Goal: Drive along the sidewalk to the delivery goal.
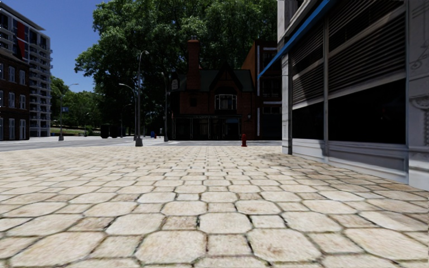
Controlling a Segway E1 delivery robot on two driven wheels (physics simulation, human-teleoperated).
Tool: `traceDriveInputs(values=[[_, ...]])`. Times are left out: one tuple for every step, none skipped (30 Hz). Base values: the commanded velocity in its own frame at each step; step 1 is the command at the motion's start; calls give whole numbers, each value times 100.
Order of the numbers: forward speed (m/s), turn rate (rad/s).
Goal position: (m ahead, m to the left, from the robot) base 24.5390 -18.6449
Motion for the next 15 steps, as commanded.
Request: traceDriveInputs(values=[[200, 59], [200, 67], [200, 67], [200, 68], [200, 69], [200, 69], [200, 69], [200, 69], [200, 69], [200, 69], [200, 69], [200, 69], [200, 69], [200, 69], [200, 69]])
